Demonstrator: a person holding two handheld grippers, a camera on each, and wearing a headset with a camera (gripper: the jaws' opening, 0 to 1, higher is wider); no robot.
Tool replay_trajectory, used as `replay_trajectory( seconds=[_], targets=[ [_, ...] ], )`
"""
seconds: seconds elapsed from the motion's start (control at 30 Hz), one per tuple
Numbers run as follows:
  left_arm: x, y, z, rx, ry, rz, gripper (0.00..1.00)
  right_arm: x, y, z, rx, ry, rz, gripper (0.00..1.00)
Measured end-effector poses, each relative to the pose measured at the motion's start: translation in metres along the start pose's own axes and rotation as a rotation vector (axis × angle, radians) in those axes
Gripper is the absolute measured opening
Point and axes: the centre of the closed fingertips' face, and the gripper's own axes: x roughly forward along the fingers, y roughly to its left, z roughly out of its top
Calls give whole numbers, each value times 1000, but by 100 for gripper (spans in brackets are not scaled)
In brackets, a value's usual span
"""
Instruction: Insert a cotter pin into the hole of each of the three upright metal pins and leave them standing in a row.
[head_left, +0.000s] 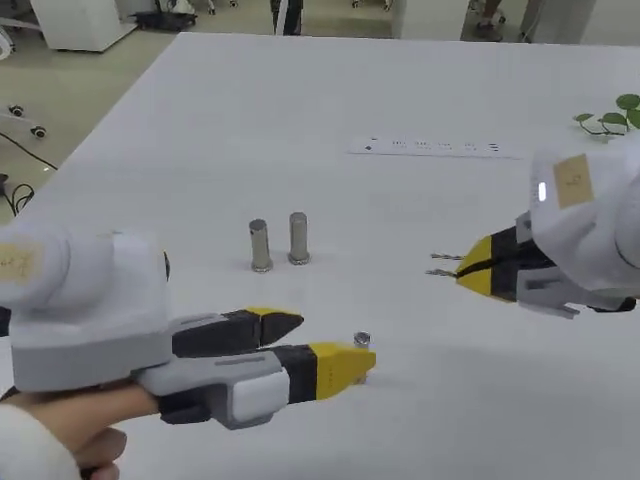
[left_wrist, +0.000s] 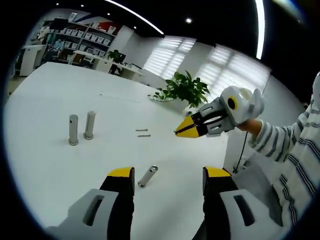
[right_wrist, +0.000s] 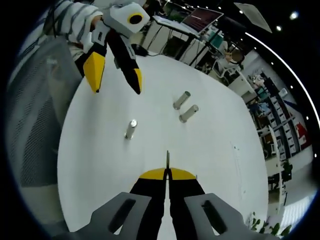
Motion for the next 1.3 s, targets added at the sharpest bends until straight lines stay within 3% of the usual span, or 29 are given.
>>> replay_trajectory(
  seconds=[0.17, 0.5, 0.8, 1.03, 1.3],
  targets=[
    [16, -4, -1, -15, 15, -36, 47, -4, 22, 17, 96, -101, 38, 1],
    [31, -18, 1, -31, 39, -97, 32, -9, 40, 33, 50, -157, 27, 1],
    [36, -28, 3, -42, 54, -140, 20, -11, 47, 37, -6, -159, 12, 1],
    [38, -35, 3, 6, 62, -159, 13, -12, 45, 41, -25, -175, 0, 1],
    [38, -41, 6, 14, 65, -175, 9, -11, 45, 46, -34, -183, -7, 1]
  ],
)
